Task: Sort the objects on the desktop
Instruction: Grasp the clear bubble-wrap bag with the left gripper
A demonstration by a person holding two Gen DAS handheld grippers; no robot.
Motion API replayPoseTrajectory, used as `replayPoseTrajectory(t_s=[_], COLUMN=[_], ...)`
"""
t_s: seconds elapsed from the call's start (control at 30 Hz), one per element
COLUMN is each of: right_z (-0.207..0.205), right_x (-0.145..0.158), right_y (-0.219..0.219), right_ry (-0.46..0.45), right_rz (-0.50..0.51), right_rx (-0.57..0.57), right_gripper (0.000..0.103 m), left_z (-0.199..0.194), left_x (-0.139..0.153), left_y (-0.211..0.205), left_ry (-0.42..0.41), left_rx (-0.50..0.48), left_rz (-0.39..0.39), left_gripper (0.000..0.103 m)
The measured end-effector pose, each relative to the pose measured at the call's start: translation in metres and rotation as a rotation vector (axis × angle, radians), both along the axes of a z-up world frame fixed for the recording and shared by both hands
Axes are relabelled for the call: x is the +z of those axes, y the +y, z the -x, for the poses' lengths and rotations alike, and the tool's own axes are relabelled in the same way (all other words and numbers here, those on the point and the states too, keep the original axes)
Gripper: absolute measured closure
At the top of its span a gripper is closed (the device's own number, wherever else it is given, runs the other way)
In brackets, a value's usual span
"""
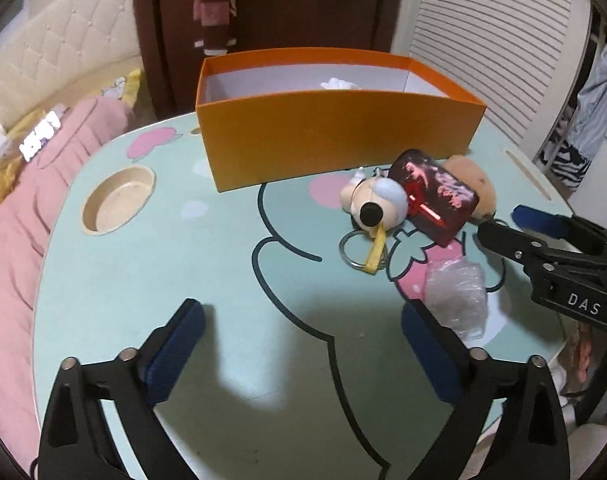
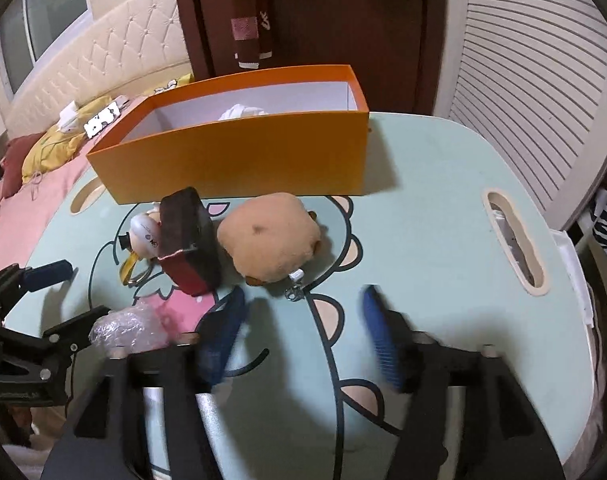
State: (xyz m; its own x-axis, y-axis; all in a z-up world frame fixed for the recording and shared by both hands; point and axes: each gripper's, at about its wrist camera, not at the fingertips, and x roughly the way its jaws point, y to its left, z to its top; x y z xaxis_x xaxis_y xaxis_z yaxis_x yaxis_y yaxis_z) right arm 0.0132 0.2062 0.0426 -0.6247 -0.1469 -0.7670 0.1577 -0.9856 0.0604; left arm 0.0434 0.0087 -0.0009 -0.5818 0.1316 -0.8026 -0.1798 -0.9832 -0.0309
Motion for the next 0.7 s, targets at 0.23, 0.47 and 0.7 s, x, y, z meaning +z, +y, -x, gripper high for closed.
replayPoseTrajectory(t_s=[0.23,0.47,0.7], right_z=[-0.002,-0.001,0.003], right_x=[0.0,0.001,0.005], right_y=[-0.007,0.002,0.013], right_ry=[0.012,0.011,0.032], right_rz=[-0.043,0.016,0.049], right_rx=[0.007,0.007,-0.009], right_gripper=[0.035,0.035,0.034], left_z=[-0.002,-0.016,-0.013], left_x=[0.0,0.03,0.02], left_y=[0.0,-0.003,0.04], left_ry=[0.006,0.139,0.038], left_rx=[-0.008,-0.082,-0.339], left_rz=[0.001,-0.155,-0.153], left_gripper=[0.001,0.006,0.058])
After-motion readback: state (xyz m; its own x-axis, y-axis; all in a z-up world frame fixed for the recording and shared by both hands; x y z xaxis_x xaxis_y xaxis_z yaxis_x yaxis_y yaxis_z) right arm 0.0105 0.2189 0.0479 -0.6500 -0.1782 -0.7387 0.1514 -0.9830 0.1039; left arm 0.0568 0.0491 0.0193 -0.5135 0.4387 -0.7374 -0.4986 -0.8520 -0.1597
